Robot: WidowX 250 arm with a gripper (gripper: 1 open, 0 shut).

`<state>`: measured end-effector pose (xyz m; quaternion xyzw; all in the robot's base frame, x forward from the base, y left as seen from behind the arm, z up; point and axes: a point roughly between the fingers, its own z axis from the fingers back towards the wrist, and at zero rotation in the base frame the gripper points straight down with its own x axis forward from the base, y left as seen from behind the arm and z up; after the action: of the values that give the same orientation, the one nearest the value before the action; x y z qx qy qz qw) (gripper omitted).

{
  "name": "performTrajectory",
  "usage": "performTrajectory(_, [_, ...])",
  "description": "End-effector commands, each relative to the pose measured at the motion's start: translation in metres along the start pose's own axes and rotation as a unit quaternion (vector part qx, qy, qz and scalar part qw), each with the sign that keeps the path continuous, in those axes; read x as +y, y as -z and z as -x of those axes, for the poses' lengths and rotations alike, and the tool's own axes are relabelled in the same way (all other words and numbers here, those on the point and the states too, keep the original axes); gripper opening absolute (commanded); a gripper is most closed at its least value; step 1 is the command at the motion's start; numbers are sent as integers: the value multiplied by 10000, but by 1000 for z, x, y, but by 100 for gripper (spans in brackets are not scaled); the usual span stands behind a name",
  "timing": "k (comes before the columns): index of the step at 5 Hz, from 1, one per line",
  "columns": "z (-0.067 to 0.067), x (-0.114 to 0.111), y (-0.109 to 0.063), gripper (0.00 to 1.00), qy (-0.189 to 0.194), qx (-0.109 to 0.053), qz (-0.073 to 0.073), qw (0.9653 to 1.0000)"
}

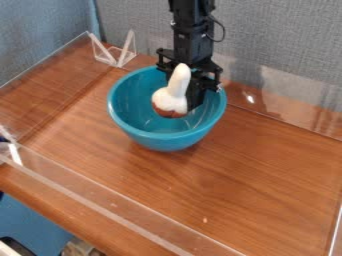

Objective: Put the mushroom in the blue bowl

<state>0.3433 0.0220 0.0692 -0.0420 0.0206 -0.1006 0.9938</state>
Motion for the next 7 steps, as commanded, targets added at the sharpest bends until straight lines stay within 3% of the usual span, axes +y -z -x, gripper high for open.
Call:
performTrajectory(1, [-9,7,-16,0,-12,-286,-116,9995])
performTrajectory(7, [-14,17,0,0,17,-117,-121,9999])
